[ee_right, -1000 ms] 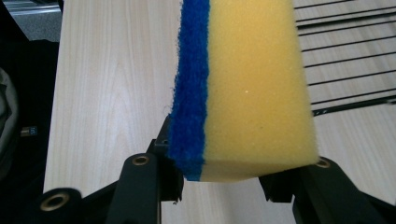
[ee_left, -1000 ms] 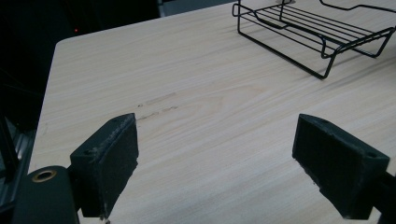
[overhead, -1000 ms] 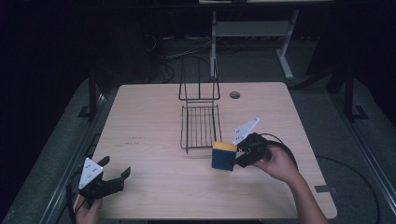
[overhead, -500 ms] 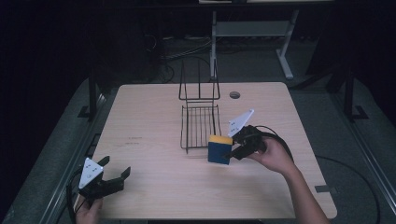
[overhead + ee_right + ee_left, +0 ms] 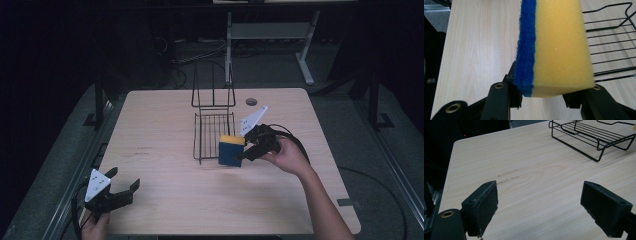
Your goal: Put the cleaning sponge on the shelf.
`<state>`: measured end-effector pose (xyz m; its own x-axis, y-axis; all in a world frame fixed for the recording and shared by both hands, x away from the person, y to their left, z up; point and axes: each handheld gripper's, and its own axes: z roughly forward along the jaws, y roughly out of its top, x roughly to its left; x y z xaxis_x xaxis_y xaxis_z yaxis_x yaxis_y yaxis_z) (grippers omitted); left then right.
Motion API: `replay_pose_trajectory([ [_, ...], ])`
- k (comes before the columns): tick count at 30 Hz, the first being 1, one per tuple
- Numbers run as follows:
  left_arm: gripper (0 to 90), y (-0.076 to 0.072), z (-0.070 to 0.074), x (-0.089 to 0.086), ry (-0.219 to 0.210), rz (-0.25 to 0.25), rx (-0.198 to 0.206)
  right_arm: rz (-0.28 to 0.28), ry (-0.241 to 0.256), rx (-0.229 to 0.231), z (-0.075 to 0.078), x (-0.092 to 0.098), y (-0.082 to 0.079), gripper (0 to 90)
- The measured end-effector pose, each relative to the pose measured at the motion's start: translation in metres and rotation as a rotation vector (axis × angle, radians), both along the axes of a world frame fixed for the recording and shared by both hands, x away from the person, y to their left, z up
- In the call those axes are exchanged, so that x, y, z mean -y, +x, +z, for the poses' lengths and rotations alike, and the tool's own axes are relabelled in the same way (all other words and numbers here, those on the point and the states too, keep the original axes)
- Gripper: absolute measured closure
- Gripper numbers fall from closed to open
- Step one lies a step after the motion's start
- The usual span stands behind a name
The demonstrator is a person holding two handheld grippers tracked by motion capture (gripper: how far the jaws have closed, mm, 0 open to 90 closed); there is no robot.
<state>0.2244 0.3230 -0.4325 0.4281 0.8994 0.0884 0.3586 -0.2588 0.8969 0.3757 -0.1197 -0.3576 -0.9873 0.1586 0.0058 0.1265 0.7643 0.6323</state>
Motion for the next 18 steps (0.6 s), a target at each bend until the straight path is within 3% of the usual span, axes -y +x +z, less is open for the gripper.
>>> replay_pose_trajectory([
  [10, 13.9, -0.001, 0.000, 0.000, -0.004, 0.004, 0.001, 0.000, -0.010, -0.005, 0.003, -0.008, 0.016, 57.2],
  [18, 13.9, -0.001, 0.000, -0.001, -0.003, 0.004, 0.000, -0.005, 0.009, -0.006, 0.009, -0.011, 0.028, 57.2],
])
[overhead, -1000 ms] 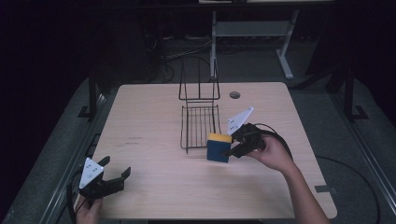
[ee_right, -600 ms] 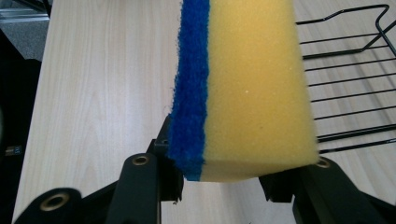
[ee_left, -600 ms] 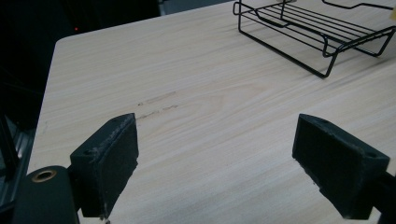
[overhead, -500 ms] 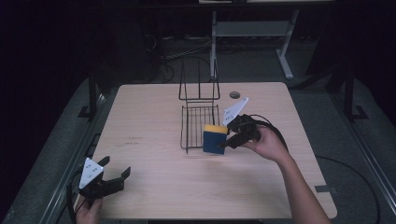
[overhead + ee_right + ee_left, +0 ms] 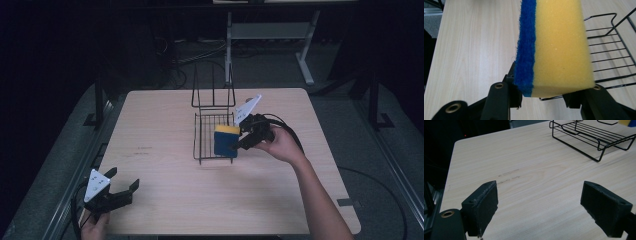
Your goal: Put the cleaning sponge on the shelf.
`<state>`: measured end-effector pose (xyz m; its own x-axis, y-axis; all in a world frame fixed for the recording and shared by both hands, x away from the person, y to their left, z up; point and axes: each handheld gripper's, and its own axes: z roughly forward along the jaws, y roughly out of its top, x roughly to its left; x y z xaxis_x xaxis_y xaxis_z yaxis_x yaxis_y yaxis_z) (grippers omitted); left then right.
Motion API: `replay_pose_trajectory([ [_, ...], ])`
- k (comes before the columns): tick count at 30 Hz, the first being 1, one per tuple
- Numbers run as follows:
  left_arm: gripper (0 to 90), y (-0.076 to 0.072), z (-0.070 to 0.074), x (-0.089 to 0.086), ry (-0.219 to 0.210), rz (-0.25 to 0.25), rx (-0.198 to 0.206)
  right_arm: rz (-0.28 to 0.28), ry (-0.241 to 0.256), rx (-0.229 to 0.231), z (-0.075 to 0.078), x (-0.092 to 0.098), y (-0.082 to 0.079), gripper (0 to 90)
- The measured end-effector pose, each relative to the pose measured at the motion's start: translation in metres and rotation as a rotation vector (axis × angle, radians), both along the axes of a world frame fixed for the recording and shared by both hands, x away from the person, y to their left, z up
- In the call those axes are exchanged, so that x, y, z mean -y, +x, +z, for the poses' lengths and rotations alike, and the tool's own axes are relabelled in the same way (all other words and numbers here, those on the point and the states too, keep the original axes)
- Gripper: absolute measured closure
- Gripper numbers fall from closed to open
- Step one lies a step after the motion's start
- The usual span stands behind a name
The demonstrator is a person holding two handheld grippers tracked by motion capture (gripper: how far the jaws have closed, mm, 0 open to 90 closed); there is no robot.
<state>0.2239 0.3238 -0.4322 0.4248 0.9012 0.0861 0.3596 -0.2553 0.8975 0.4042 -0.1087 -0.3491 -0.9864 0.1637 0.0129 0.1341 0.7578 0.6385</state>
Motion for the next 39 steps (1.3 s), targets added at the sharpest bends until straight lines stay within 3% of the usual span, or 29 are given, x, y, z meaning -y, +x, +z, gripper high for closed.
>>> replay_pose_trajectory([
  [15, 13.9, 0.000, 0.000, -0.001, -0.002, 0.004, 0.000, -0.016, 0.035, -0.005, 0.002, -0.003, 0.029, 57.2],
  [25, 13.9, 0.001, 0.000, 0.000, -0.003, 0.001, 0.000, -0.036, 0.024, -0.030, -0.007, -0.002, 0.045, 57.2],
  [39, 13.9, 0.002, 0.001, 0.001, -0.002, -0.006, 0.010, -0.060, 0.046, -0.058, -0.018, -0.006, 0.064, 57.0],
])
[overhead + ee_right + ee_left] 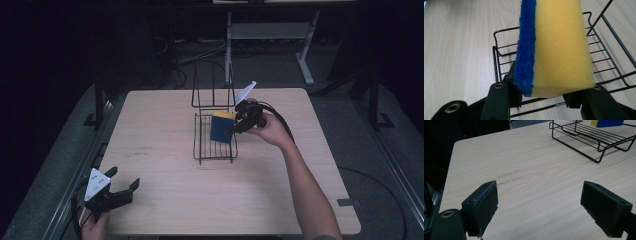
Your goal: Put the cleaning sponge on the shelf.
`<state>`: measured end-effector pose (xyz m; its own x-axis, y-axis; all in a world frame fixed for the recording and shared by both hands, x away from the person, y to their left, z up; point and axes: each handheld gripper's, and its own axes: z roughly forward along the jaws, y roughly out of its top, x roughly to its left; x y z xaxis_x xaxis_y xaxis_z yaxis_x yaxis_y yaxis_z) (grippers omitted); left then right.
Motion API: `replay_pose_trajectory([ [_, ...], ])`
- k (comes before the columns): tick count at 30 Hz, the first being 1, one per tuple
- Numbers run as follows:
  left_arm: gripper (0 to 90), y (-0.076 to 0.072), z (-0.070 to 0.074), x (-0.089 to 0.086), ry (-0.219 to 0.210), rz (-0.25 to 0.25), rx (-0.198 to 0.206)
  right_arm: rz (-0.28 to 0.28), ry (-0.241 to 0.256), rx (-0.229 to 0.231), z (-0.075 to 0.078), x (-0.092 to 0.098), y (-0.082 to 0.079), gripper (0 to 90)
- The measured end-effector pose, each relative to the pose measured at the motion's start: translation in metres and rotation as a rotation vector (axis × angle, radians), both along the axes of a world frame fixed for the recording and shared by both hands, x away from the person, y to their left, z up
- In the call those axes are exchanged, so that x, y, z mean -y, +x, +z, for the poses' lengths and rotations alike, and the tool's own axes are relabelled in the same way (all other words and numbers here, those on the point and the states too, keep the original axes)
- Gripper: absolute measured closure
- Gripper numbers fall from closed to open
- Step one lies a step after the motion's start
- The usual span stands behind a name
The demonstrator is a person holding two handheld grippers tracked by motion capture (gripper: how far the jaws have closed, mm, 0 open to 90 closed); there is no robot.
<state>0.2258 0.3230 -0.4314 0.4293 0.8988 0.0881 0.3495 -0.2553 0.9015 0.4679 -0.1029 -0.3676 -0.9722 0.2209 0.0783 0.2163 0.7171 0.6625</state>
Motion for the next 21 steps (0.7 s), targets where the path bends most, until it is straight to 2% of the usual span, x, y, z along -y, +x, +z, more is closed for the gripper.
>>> replay_pose_trajectory([
  [9, 13.9, 0.000, 0.000, 0.001, 0.000, -0.008, -0.004, -0.015, -0.020, -0.009, -0.010, -0.004, 0.004, 56.9],
  [12, 13.9, 0.000, 0.000, -0.001, -0.003, -0.005, -0.004, -0.011, -0.037, 0.004, -0.014, -0.007, 0.005, 56.8],
  [21, 13.9, -0.001, -0.001, -0.001, -0.004, -0.003, -0.004, -0.007, -0.034, -0.014, -0.020, -0.008, 0.008, 56.5],
])
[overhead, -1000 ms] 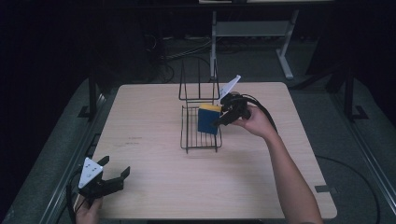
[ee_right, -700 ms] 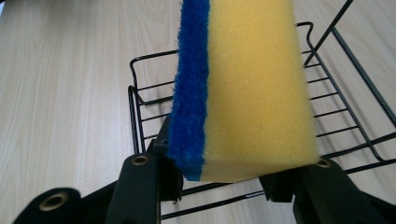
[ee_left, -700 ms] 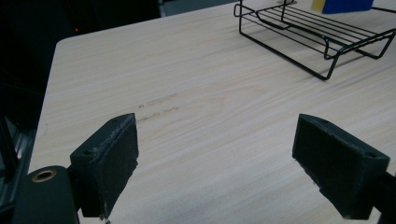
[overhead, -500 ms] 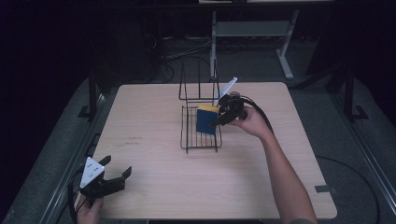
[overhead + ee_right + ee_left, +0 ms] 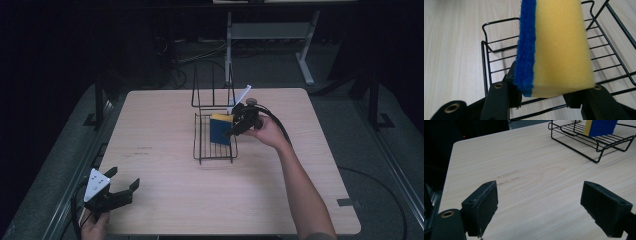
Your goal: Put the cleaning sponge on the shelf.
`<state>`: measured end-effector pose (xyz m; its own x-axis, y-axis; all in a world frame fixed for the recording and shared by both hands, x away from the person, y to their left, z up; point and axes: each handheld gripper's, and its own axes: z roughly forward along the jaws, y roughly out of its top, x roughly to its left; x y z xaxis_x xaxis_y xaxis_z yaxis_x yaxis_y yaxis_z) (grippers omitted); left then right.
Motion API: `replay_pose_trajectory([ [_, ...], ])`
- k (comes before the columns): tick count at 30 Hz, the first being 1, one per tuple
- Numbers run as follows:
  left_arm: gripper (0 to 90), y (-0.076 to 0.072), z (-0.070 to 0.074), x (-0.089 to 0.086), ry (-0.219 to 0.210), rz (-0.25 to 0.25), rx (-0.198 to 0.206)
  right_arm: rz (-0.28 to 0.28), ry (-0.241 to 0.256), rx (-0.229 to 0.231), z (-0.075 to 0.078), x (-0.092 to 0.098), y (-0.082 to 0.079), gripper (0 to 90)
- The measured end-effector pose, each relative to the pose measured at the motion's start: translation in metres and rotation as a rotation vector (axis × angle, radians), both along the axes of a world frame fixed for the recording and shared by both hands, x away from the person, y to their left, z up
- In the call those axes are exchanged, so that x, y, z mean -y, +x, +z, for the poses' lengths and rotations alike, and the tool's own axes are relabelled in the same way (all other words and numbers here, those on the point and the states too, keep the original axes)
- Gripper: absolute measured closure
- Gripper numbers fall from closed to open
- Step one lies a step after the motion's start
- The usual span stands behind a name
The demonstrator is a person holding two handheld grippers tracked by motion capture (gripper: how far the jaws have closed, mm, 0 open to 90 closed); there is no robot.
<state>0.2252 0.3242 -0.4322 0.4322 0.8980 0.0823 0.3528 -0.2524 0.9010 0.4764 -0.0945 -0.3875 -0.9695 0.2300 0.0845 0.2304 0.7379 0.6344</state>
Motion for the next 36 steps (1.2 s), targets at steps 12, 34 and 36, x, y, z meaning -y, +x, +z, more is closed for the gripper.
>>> replay_pose_trajectory([
  [12, 13.9, -0.0007, 0.0001, 0.0002, 0.001, 0.001, -0.002, -0.007, -0.010, 0.002, -0.0013, 0.0000, -0.0005, 50.1],
  [34, 13.9, -0.0012, 0.0004, 0.0009, 0.005, 0.000, -0.001, -0.024, 0.002, -0.003, 0.0046, 0.0033, -0.0072, 35.6],
  [36, 13.9, -0.0013, 0.0005, 0.0010, 0.003, 0.000, -0.001, -0.026, 0.008, -0.006, 0.0054, 0.0043, -0.0084, 34.5],
])
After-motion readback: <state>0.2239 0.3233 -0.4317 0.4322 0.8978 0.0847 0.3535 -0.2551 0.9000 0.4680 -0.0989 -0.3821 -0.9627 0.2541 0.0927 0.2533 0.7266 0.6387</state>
